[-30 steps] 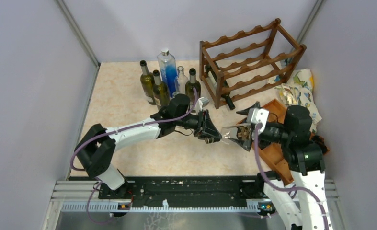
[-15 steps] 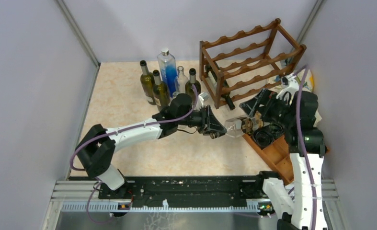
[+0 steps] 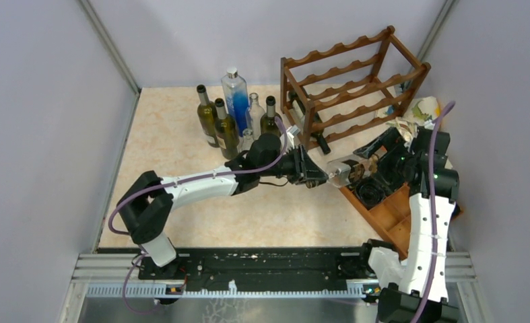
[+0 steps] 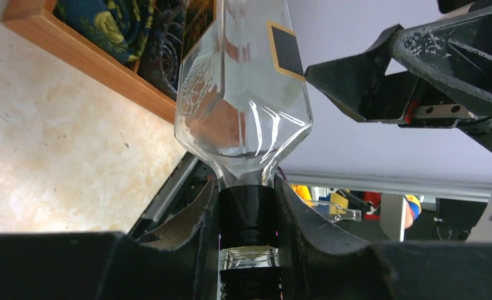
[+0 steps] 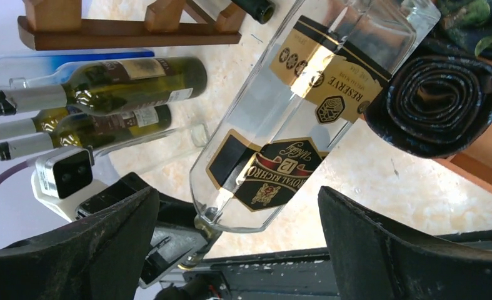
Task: Put the wine bottle on the wine rack
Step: Pick up the wine bottle from the center of the board.
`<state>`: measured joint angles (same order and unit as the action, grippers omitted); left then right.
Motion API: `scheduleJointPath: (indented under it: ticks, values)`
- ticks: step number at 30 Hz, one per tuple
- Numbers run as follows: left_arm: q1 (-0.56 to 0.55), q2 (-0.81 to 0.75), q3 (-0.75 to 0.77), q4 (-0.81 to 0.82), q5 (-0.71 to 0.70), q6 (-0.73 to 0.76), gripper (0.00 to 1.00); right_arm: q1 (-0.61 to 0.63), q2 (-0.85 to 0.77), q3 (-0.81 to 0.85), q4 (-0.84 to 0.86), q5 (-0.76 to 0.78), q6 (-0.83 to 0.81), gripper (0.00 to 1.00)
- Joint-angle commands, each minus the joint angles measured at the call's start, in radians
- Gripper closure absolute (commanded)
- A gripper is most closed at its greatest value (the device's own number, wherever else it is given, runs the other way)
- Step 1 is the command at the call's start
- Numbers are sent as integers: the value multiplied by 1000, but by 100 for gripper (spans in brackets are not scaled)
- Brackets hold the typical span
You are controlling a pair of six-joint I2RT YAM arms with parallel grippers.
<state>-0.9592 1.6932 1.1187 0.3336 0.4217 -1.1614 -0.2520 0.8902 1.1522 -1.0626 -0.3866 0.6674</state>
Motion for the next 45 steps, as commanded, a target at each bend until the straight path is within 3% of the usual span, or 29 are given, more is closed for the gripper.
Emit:
scheduleJointPath:
  ticks: [1, 17, 31, 39, 45]
  values:
    - [-7, -22, 85, 206, -61, 34, 100, -21, -2, -36, -27, 1, 91, 4]
    - [-25, 49, 97, 270, -9, -29, 100, -47, 62, -326, 151, -98, 246, 2]
    - [-45, 95, 129, 310, 44, -35, 100, -47, 92, -363, 382, -113, 422, 2]
    - [-54, 69, 107, 364, -60, -22, 100, -49, 109, -349, 434, -153, 524, 2]
    - [-58, 59, 96, 441, -154, -97, 100, -49, 108, -341, 580, -139, 598, 5]
